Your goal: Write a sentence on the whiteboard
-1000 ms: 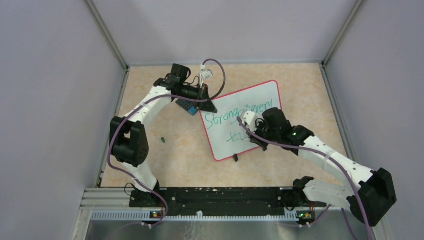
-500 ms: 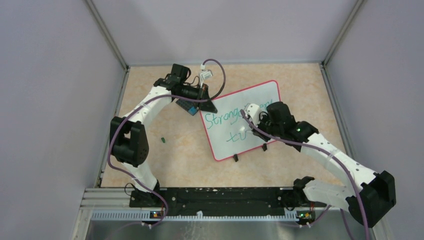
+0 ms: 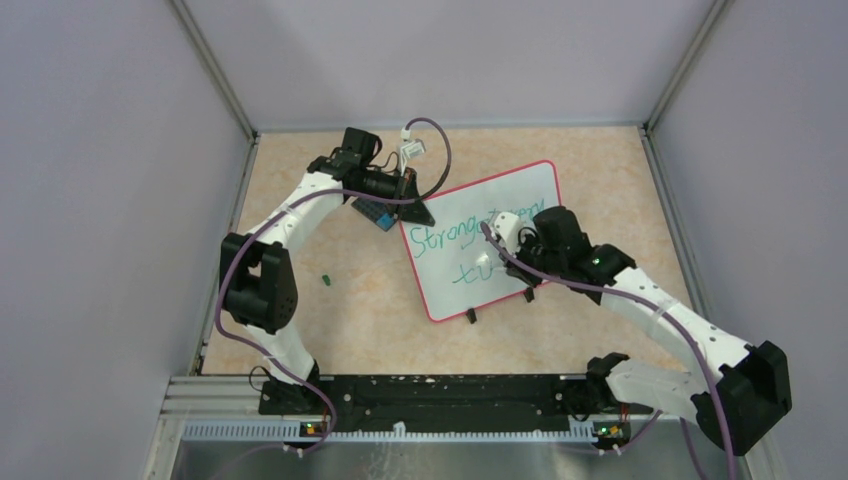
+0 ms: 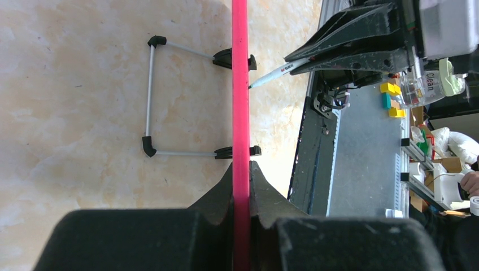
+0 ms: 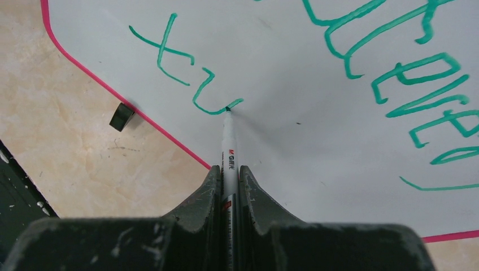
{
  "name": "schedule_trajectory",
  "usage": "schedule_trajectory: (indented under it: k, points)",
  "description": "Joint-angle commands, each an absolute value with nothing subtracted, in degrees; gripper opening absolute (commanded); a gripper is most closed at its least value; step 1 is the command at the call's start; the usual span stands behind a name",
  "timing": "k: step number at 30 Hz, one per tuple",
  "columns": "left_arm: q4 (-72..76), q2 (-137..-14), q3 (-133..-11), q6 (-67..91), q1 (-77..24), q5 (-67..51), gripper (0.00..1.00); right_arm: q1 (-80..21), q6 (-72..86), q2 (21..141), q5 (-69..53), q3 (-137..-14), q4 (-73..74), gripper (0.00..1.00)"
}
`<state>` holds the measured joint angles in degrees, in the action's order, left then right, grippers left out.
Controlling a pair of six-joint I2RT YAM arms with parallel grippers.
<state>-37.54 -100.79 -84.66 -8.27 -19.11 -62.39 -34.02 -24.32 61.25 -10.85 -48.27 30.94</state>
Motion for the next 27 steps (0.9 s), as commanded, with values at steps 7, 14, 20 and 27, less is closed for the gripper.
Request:
schedule_trajectory:
  k: [7,14,20,27]
  points:
    - [-39.29,-102.77,-84.69,-12.01,-20.30,-60.11,0.00,-33.49,-26.11,60.99,-10.84,-45.16,31.65,0.00]
    - [-39.29,-102.59,-84.77,-11.95,-20.30,-60.13,0.00,-33.49,-26.34,59.16,-9.31,-49.13,34.03,0.00]
    - [-39.32,-102.48,-84.62,-12.22,-20.26,-60.25,0.00,-33.48,-25.83,57.86,-11.20,-52.27,36.61,0.00]
    - [-39.44,-102.31,-84.55,-12.39,-20.29,-60.21,0.00,-31.91,-25.02,57.83,-9.76,-50.70,33.37,0.00]
